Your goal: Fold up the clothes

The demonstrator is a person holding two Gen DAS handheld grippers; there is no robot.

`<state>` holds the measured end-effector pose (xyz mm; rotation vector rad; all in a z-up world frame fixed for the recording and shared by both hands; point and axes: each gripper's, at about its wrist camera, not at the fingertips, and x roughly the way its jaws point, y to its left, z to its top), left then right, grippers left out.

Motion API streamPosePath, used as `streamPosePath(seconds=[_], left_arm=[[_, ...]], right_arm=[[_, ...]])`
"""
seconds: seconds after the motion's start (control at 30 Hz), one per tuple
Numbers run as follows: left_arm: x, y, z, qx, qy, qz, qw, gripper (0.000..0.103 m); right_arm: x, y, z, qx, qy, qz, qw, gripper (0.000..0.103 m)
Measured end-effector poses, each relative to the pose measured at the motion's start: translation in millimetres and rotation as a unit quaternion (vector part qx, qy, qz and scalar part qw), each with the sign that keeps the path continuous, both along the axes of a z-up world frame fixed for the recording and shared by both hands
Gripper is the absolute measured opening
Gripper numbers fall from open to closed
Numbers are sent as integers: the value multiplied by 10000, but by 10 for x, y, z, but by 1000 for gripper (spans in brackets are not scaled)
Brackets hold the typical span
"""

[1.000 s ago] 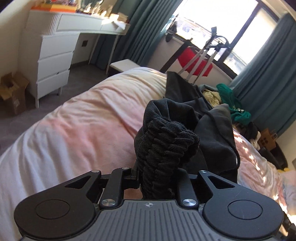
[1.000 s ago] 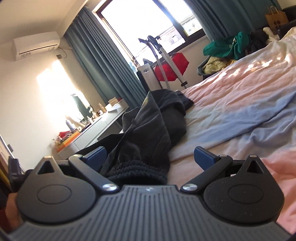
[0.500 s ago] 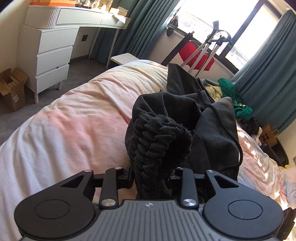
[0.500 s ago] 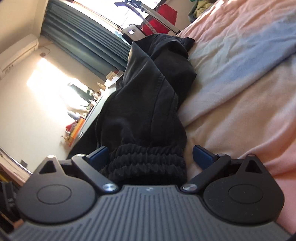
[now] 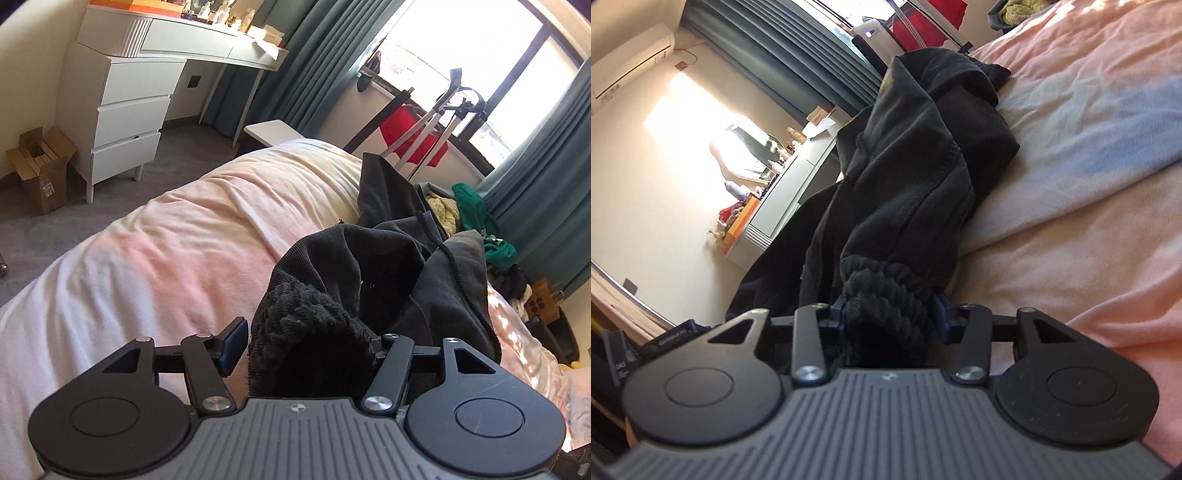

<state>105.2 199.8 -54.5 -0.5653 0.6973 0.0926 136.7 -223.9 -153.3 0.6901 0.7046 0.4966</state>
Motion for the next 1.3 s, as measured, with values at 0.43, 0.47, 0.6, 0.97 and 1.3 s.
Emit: streamPosePath(seconds=[0.43,0.47,0.6,0.97,1.3], left_arm=[[-109,-240,-55,208,266,-699,9970,64],[-134,-255,-47,270,253,-699,9969,64],[-278,-314,55,631,120,-720,9953,64],[-915,-39,235,-893,-475,-699,9924,71],[-1020,-69,261,-1719,-913,-1159,9740,75]], right_arm=[[-753,-256,141,-663,662,-418,9947,25],[-766,-245,26,-586,954,-342,9931,25],[-800,-228,23,-475,921,-322,9941,27],[-782,-335,-21,-171,1125,-741,9907,55],[-806,-471,26,-21,788,-1436,9865,83]])
